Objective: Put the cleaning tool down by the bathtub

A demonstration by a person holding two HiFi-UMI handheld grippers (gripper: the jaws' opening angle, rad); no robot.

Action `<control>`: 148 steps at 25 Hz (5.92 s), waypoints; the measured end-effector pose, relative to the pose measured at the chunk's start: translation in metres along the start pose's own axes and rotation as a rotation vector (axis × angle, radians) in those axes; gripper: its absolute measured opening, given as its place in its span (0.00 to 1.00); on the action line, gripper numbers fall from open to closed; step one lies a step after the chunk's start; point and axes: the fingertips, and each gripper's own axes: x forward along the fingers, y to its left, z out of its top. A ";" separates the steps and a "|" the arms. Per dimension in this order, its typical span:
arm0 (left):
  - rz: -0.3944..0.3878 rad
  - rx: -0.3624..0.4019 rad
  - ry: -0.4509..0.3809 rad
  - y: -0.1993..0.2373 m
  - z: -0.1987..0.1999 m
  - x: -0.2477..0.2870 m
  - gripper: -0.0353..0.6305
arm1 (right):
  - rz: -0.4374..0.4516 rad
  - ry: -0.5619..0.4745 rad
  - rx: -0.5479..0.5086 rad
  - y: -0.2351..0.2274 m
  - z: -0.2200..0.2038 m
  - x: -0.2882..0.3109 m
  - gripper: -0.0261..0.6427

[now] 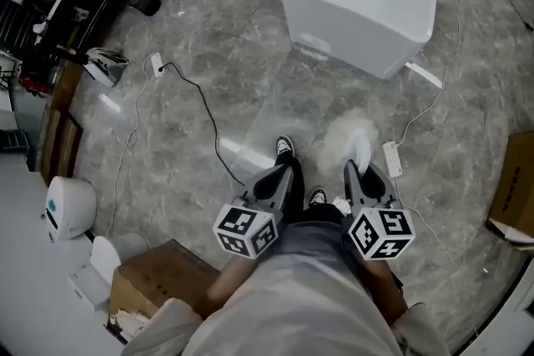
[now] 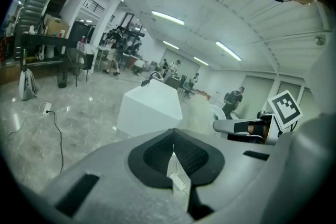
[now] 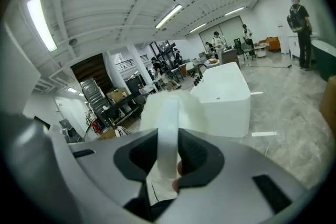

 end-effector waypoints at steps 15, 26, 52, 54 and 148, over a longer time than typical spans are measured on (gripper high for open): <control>-0.024 -0.002 -0.040 0.108 0.123 0.055 0.06 | 0.004 0.031 -0.008 0.049 0.074 0.135 0.17; -0.045 -0.002 -0.083 0.173 0.184 0.076 0.06 | -0.026 0.002 -0.113 0.086 0.117 0.202 0.17; -0.070 -0.058 -0.128 0.249 0.245 0.098 0.06 | -0.063 -0.029 -0.161 0.109 0.173 0.295 0.17; -0.066 -0.053 -0.129 0.253 0.254 0.107 0.06 | -0.062 -0.034 -0.157 0.105 0.181 0.307 0.17; -0.271 0.107 0.102 0.425 0.620 0.576 0.06 | -0.286 -0.016 0.220 -0.093 0.459 0.752 0.17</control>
